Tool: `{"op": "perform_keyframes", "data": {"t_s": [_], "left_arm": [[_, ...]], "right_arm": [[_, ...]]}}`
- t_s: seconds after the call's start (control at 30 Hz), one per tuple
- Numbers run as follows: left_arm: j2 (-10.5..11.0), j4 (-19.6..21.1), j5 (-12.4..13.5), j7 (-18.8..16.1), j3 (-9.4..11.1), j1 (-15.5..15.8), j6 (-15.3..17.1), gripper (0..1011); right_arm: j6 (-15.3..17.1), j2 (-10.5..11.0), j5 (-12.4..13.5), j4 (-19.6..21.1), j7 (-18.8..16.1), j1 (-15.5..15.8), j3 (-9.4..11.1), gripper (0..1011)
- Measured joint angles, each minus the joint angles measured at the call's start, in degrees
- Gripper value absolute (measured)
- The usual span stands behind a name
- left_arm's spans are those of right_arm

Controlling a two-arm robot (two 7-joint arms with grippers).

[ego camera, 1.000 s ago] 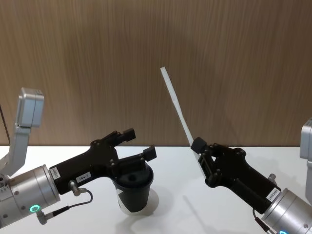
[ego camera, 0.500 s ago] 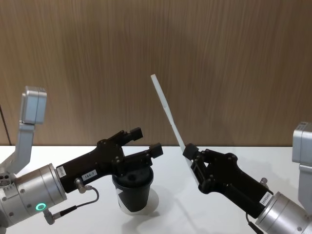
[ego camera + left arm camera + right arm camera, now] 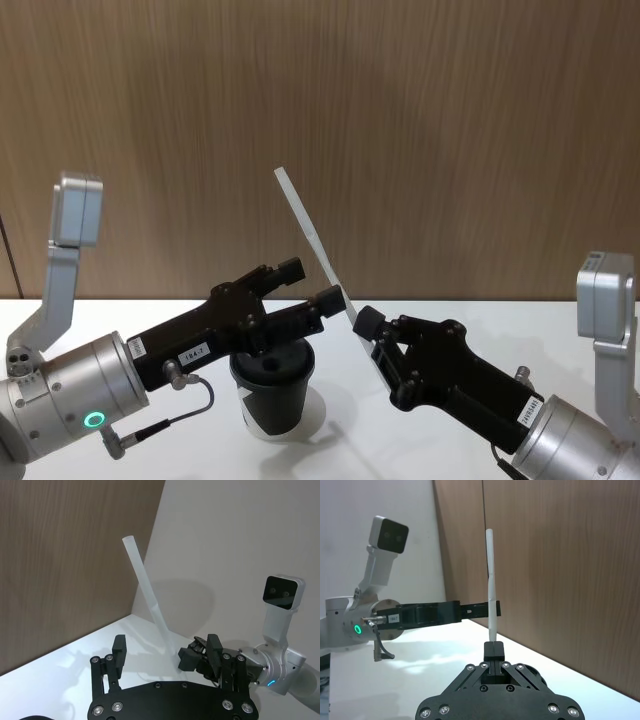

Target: Pick up the straw with one hand, pass it to the other hand, and insert it into the cup.

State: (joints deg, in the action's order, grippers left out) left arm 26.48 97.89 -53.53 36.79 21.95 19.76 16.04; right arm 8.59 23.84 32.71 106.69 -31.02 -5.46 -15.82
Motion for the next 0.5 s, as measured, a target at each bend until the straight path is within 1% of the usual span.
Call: {"op": "perform_keyframes", "data": {"t_s": [0.5], "left_arm": [[-0.5,-0.3,-1.4,-0.6,0.7,0.4,0.0,1000]], "right_arm": [[0.1,1.4,0.4,0.2,-1.0,-0.6,-1.2,0]]}}
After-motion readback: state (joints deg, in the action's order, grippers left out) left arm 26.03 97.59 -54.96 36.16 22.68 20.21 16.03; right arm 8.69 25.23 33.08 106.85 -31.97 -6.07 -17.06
